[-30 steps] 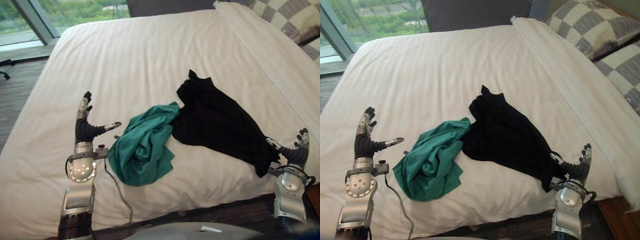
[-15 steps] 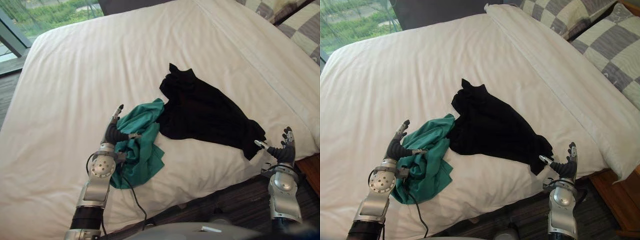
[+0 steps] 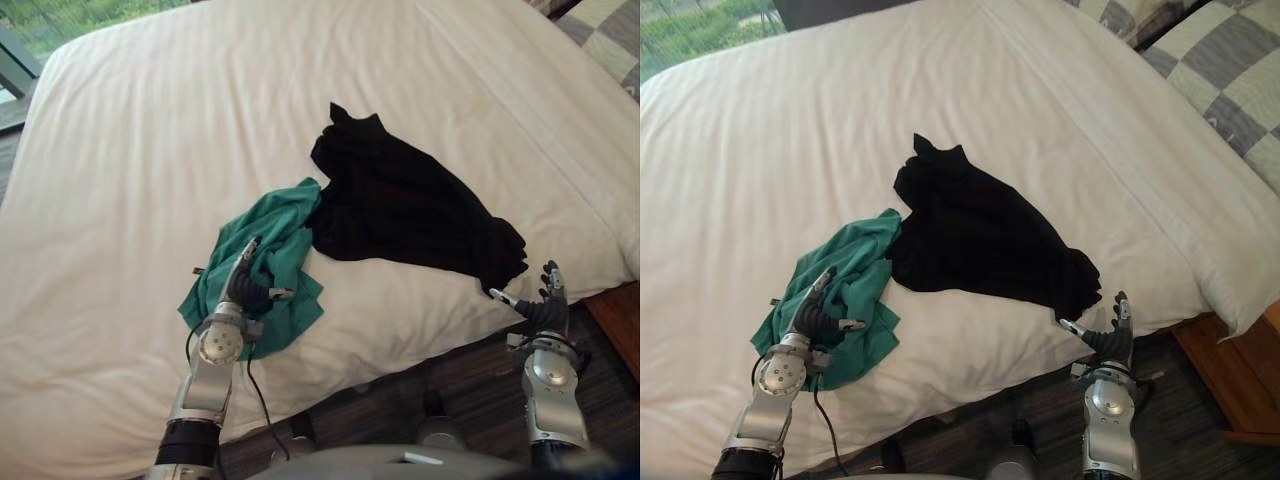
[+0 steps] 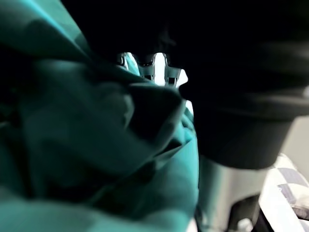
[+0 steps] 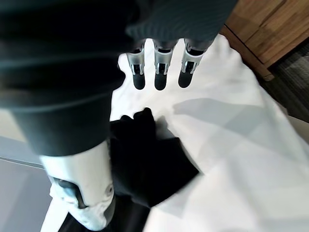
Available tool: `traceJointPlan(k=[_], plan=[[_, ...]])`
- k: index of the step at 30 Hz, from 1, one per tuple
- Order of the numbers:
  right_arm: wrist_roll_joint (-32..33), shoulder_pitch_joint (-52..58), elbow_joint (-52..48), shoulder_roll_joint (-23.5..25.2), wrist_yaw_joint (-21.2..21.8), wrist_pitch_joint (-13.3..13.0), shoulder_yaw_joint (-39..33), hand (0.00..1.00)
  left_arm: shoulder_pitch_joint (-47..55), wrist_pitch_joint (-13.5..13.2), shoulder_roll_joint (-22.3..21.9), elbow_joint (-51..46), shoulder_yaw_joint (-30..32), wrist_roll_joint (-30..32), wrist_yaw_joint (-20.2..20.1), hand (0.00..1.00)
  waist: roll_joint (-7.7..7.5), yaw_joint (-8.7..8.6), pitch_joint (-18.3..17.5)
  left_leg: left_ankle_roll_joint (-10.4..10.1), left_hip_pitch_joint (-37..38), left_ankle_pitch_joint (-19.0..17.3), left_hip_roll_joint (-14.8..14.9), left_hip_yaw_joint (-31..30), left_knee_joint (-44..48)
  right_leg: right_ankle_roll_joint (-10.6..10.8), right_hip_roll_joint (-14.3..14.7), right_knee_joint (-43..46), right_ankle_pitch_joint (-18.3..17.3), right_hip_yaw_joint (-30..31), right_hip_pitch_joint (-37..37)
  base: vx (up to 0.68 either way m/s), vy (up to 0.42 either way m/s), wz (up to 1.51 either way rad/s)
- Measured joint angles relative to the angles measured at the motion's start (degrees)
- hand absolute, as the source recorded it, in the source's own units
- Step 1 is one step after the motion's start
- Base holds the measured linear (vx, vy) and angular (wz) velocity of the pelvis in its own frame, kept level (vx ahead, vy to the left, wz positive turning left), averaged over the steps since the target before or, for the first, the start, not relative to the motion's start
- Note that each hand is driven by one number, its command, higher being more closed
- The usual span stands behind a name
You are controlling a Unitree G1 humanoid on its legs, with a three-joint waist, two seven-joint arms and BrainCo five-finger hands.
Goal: Tidy the bed and pick cloth on bed and put in laundry
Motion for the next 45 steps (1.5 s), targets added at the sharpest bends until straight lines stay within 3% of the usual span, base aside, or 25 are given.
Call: traceJointPlan(k=[2,3,9,12,16,24,29,35,41,45], plan=[[0.0,-0.89,-0.07,0.02,0.03,0.0,0.76,0.0,-0.08,-0.12,-0.17,0.85,-0.02,0.05,0.16,0.0,-0.1,0.39,0.57,0.12,-1.54,0.46,-0.06,0.16,-0.04,0.04,0.03,-0.11,0.54,0.7,-1.65,-0.03,0.003,-0.05],[0.01,-1.72,-0.21,0.01,0.04,0.02,0.97,0.0,-1.35,-0.35,-0.2,3.56,0.0,0.16,0.4,1.0,-0.23,0.6,1.2,0.24,-2.22,0.69,-0.09,0.45,-0.01,0.08,0.03,-0.19,0.84,1.19,-2.58,-0.03,0.003,-0.08],[0.07,-5.96,-1.76,-0.35,-0.27,-0.06,2.74,0.0,-7.7,-2.39,0.04,12.56,2.44,4.99,5.27,1.0,-0.25,0.91,2.74,0.44,-4.71,1.31,-0.12,1.48,0.02,0.22,0.08,-0.2,1.72,2.5,-5.78,-0.04,-0.001,-0.09],[0.28,-8.33,-1.75,-1.44,-0.93,-0.14,3.23,0.0,-12.28,-4.27,2.34,17.24,4.11,8.55,7.76,1.0,-0.45,0.99,3.39,0.61,-6.77,2.15,-0.13,1.58,-0.18,0.33,0.14,-0.25,2.56,2.76,-8.14,-0.05,-0.011,-0.01],[0.44,-11.11,-1.75,-6.28,-2.44,-1.55,5.1,0.0,-14.32,-4.9,3.61,19.71,5.89,9.13,9.1,1.0,-1.19,0.83,4.04,0.7,-8.22,2.5,-0.2,1.32,-0.16,0.66,0.11,-0.15,2.88,2.69,-9.45,-0.03,-0.006,0.01],[-0.1,-20.48,-0.96,-19.0,-3.32,-2.02,6.53,0.0,-14.74,-8.86,4.43,19.74,6.56,8.75,9.18,1.0,-0.82,0.87,5.43,0.81,-10.28,4.27,-0.4,-0.8,-1.61,0.78,0.04,-0.2,3.42,1.12,-10.77,-0.02,-0.013,0.13],[-1.09,-28.71,3.91,-26.86,-3.38,-2.72,11.13,0.0,-14.73,-11.22,4.58,19.73,6.64,7.72,9.29,1.0,0.3,0.77,6.7,0.91,-10.9,4.82,-0.48,-2.18,-2.11,0.77,-0.01,-0.17,3.54,-0.18,-10.98,-0.01,-0.013,0.09],[-0.98,-40.53,11.41,-37.61,-2.18,-3.31,18.83,0.0,-14.73,-14.84,5.0,19.5,6.72,5.56,10.25,1.0,2.9,0.9,9.6,1.01,-12.83,6.01,-0.53,-3.49,-2.65,0.97,0.06,-0.14,4.31,-0.44,-12.92,-0.02,-0.007,0.04],[-0.35,-46.63,14.73,-43.26,-1.11,-3.85,24.83,0.0,-14.71,-17.24,5.58,16.68,7.1,3.27,10.43,1.0,4.31,1.88,11.01,1.0,-16.34,7.7,-0.58,-4.07,-3.72,0.99,0.16,-0.12,4.67,-0.42,-16.77,-0.02,-0.003,0.0],[-0.22,-48.95,15.08,-43.64,-0.89,-3.97,27.75,0.0,-14.13,-17.39,5.93,12.94,6.98,2.45,10.42,1.0,4.38,2.52,11.82,0.94,-18.12,8.31,-0.54,-5.36,-3.72,0.92,0.19,-0.18,4.93,-0.78,-18.1,-0.02,-0.005,0.07]])
